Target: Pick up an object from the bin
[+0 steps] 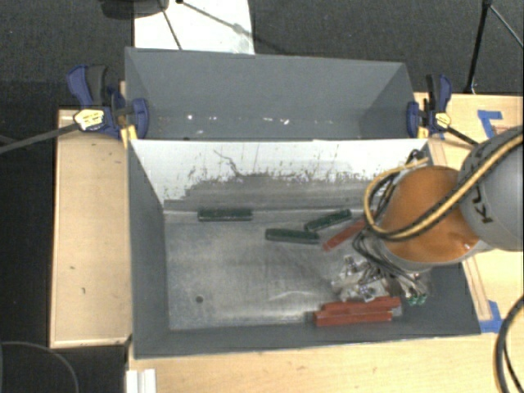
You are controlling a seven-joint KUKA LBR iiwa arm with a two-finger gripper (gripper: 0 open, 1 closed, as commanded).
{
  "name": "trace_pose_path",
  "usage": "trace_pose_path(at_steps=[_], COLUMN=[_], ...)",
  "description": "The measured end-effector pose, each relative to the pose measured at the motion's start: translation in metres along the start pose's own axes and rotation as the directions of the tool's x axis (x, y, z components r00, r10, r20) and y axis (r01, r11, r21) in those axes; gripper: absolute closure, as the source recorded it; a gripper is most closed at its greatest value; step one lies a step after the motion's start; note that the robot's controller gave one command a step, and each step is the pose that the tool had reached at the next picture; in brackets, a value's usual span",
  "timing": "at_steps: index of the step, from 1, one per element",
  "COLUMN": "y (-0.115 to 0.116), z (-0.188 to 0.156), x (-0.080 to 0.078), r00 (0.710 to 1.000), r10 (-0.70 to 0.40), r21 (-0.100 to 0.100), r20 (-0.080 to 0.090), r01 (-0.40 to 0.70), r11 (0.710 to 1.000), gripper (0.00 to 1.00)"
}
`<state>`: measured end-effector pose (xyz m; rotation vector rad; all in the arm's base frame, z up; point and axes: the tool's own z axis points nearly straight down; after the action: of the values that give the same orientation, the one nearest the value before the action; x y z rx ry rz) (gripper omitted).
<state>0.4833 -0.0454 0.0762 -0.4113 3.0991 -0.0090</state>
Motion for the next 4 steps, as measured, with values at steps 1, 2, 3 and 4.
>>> trace_pose_path(at_steps=[1,2,3,4], y=[0.002,0.002,0.03,0.067], z=[-0.003,-0.003,-0.003,0.0], x=[-0.01,-0.01,-0.02,-0.016], r00=[0.999,0.999,1.0,0.976], r10=[-0.001,-0.003,0.011,0.215], r21=[0.003,0.003,0.008,-0.005], r20=[0.036,0.036,0.027,-0.015], r01=[0.0,0.003,-0.011,-0.215], r11=[1.0,1.0,1.0,0.977], gripper=[0.0,0.0,0.0,1.0])
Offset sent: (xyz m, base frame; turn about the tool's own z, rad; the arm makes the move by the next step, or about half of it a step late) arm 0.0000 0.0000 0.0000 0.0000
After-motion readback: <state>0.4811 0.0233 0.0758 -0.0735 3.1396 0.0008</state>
